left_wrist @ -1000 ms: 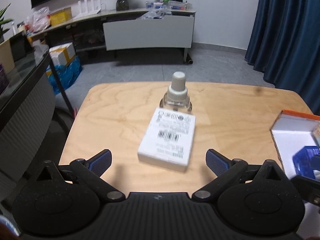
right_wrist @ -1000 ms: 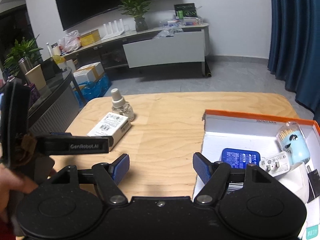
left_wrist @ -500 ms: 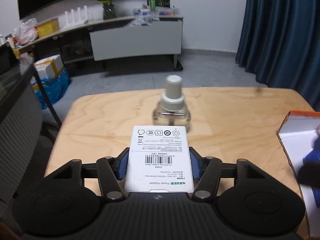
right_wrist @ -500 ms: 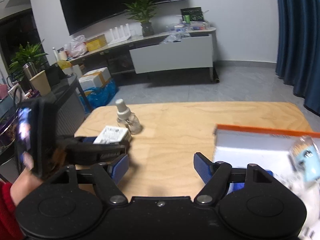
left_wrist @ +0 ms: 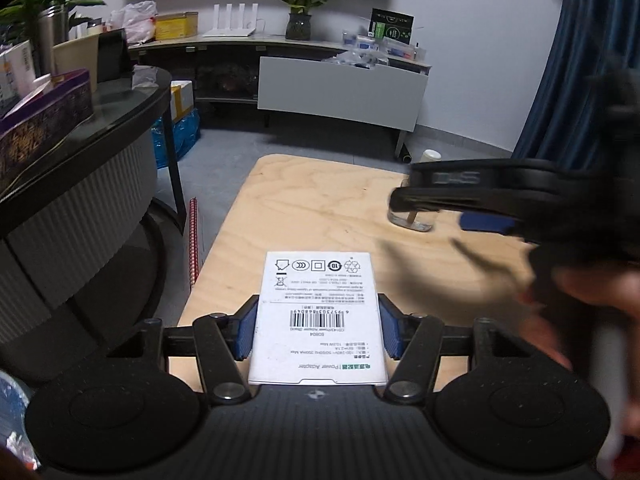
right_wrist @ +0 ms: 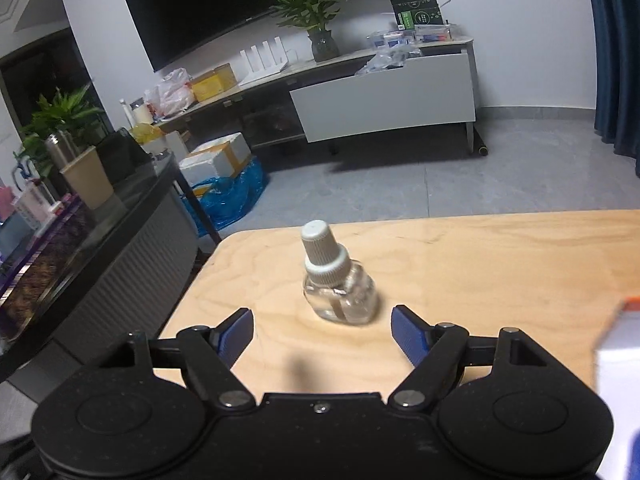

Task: Organize rigid objects
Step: 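Grasp the white charger box with the left gripper while the right gripper grasps the refill bottle, then carry the white charger box and refill bottle with both grippers over the orange-rimmed box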

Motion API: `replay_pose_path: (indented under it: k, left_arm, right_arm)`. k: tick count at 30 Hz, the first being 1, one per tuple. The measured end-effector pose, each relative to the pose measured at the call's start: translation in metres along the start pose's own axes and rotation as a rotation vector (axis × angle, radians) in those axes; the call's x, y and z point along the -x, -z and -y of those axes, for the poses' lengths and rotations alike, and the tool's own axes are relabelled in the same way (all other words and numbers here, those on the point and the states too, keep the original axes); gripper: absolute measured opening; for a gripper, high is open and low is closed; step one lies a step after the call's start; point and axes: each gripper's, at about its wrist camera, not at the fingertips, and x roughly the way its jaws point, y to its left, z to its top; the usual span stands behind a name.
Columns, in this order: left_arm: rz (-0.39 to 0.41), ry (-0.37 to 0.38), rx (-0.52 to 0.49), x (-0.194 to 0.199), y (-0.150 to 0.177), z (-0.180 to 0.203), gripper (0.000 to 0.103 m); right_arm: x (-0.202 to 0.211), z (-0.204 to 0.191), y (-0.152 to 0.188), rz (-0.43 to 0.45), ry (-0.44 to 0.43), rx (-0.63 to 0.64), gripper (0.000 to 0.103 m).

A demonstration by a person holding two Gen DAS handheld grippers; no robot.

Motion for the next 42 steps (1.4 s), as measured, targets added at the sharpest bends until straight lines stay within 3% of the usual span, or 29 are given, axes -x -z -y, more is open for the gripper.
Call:
replay_pose_path:
  k: [5,8,9,14,19,32,42]
  left_arm:
    - [-0.004,0.001,0.008,-0.009,-0.001,-0.006,0.06]
    - [0.002,0.01,0.016,-0.009,-0.001,-0.011,0.06]
    - [0.005,0.01,0.019,-0.009,-0.001,-0.012,0.06]
    - [0.005,0.001,0.034,-0.01,0.001,-0.017,0.06]
    - [0.017,0.002,0.023,0.0,0.003,-0.011,0.06]
    - [0.047,0.029,-0.007,0.056,0.02,0.017,0.06]
    - [0.06,0.021,-0.01,0.094,0.037,0.034,0.06]
  right_arm:
    - [-0.029,-0.013,0.002,0.023,0.063,0.065,0.086]
    - [-0.038,-0.015,0.004,0.036,0.095,0.083,0.064]
    - [-0.039,-0.016,0.004,0.042,0.103,0.095,0.061]
    - [-0.028,-0.013,0.012,0.042,0.103,0.12,0.06]
    - [0.014,-0.013,0.027,0.042,0.09,0.163,0.06]
    - [0.161,0.007,0.082,0.057,0.086,0.113,0.06]
    - [0.24,0.012,0.111,0.081,0.095,0.109,0.06]
